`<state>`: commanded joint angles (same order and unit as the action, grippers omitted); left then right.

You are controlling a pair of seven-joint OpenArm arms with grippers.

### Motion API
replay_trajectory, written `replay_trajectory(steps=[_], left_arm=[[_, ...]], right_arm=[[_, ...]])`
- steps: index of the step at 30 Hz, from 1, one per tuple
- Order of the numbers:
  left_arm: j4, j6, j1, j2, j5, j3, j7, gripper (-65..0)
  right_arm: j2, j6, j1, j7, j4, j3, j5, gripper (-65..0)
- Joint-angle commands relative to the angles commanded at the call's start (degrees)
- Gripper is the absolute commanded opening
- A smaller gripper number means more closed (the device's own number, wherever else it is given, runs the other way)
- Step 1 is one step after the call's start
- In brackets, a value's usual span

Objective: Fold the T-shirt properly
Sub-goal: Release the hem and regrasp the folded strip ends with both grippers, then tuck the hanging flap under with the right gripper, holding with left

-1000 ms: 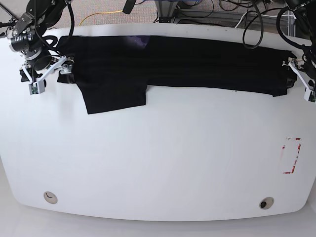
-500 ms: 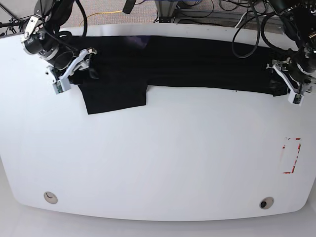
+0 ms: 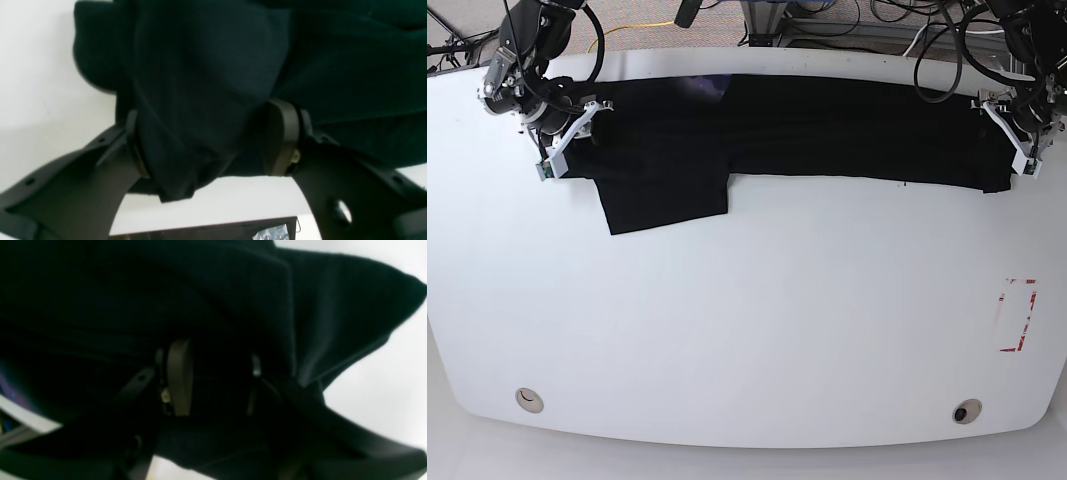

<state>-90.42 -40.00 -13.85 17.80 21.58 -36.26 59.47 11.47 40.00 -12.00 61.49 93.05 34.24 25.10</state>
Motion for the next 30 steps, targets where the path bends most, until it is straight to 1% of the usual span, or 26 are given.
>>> replay_trajectory(steps=[3,4,8,11,15,16,19,20,23,25,30], left_arm=[[0.53,0.00,1.14,-0.09,0.00,2.46,-2.11,-23.6],[1.23,0.00,1.67,-0.09,-0.09,3.16,-2.99,-23.6],[3.60,0.00,4.31,-0.18,-0.09,4.92,-3.43,-23.6],[4.40,0.00,5.98,-0.26,0.00,6.33,-3.43,-23.6],[4.40,0.66,6.24,-0.35,0.09,7.74,-3.52,-23.6],[4.40,0.66,6.33,-0.35,0.09,7.74,-3.52,-23.6],[4.31,0.66,6.33,-0.35,0.09,7.74,-3.52,-23.6],[4.31,0.66,6.33,-0.35,0.18,7.74,-3.52,-23.6],[4.31,0.66,6.24,-0.35,0.09,7.65,-3.52,-23.6],[4.31,0.66,6.24,-0.35,0.09,7.65,-3.52,-23.6],[4.22,0.57,6.15,-0.35,0.09,7.65,-3.52,-23.6]], right_arm=[[1.58,0.00,2.64,-0.26,-4.04,0.18,-0.70,-43.3],[2.90,0.00,3.60,-0.62,-5.45,0.18,-0.79,-43.3],[5.98,0.00,7.38,-0.70,-9.58,0.18,-0.53,-43.3],[7.82,0.00,9.14,-0.18,-8.88,0.18,-0.35,-42.6],[8.44,0.00,10.29,3.60,-2.29,0.26,2.99,-41.4],[8.44,0.00,10.46,4.75,0.09,0.26,4.31,-38.2],[8.44,0.00,12.13,6.86,3.69,0.26,6.42,-25.2],[8.44,0.00,12.75,7.47,4.04,0.26,6.77,-19.0],[8.09,0.00,15.03,7.65,3.69,0.26,6.42,-9.2],[7.91,0.00,17.93,7.65,0.26,0.18,5.71,-7.3],[8.00,0.00,24.79,6.77,-11.87,0.09,5.71,-7.5]])
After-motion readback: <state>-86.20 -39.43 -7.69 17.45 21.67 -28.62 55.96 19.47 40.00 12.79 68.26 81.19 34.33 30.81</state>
